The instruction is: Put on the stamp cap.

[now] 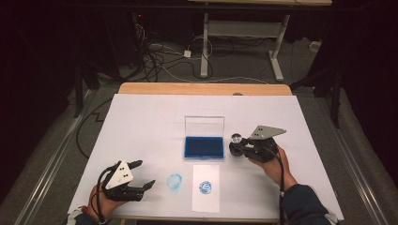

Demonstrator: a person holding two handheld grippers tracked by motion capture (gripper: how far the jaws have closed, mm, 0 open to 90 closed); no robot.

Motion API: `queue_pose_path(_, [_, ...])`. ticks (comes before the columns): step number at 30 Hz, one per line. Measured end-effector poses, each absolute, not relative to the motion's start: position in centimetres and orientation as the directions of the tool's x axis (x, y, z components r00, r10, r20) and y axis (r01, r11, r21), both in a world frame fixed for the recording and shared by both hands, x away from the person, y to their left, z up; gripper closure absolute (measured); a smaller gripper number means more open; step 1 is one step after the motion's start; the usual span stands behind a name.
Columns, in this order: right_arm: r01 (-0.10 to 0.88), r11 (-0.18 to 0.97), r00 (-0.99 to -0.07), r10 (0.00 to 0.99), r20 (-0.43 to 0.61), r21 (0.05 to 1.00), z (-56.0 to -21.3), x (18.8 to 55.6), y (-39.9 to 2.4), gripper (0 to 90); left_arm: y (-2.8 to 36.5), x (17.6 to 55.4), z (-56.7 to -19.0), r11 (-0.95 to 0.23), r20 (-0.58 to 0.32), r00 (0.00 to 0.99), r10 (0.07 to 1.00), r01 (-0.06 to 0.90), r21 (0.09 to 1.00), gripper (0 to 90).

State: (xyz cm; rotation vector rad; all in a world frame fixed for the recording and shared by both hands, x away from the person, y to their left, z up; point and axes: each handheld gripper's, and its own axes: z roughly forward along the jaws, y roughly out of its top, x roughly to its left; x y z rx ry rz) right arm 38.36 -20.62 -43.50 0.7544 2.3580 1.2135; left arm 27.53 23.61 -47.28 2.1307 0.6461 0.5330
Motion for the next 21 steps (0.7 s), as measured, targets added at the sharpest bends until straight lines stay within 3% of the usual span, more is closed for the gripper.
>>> queue_pose_path(21, [0.314,0.514,-0.772,0.628,-0.101,0.799,-44.8,40.0,-19.7,74.9,23.4,27.6,-47.5,-0.538,0.142,0.787,0.601,0.267,0.799,20.1])
